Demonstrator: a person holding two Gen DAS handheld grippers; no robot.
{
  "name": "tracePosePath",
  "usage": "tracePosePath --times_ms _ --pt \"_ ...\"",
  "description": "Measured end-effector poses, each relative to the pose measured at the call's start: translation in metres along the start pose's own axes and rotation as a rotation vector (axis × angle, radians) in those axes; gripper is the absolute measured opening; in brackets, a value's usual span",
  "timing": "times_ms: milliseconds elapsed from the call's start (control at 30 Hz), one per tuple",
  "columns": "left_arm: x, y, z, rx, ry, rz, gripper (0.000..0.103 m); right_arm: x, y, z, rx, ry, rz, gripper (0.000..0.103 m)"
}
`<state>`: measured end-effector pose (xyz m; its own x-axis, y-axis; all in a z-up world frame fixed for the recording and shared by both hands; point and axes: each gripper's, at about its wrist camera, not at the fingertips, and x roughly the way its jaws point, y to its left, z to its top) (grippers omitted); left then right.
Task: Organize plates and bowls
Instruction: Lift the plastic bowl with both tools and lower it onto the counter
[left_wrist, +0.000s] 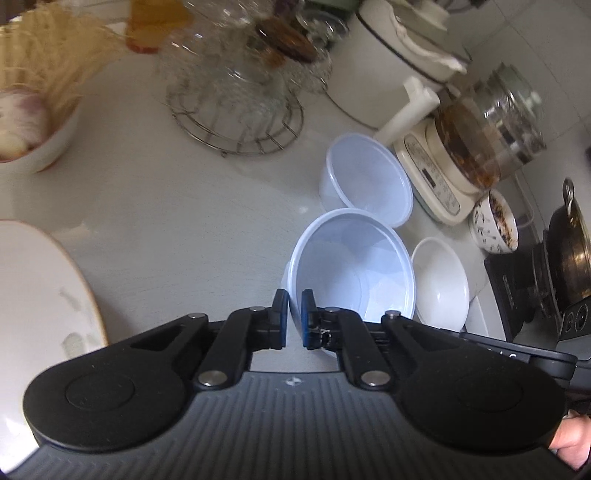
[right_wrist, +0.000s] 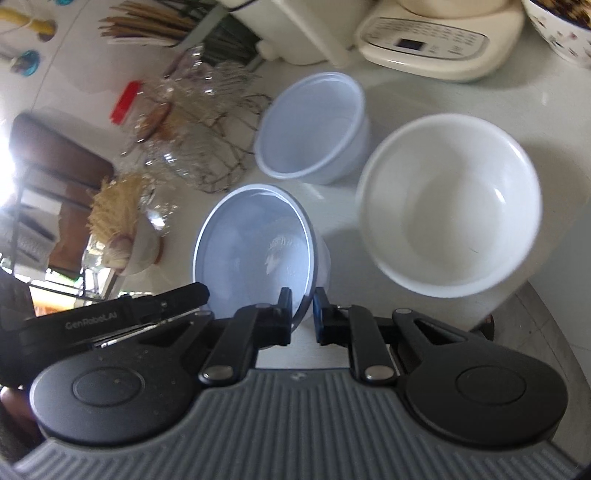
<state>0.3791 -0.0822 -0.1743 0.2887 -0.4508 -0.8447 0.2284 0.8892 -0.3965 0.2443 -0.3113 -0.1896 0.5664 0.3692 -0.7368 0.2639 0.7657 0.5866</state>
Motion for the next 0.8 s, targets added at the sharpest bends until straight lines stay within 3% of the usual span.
tracePosePath --times_ms 300,567,800 --pt "-0.029 0.022 -0.013 -0.087 -0.065 0.071 0.009 0.016 0.035 -0.003 -0.138 0.023 0.016 0.014" --pt "-0.027 0.041 -0.023 -0.144 -0.042 0.116 0.009 0.038 0.045 -0.007 -0.169 0.082 0.018 0.014" --pt "-0.020 0.042 -0.024 -0.127 -0.002 0.155 0.009 0.054 0.047 -0.008 -0.185 0.127 -0.015 0.014"
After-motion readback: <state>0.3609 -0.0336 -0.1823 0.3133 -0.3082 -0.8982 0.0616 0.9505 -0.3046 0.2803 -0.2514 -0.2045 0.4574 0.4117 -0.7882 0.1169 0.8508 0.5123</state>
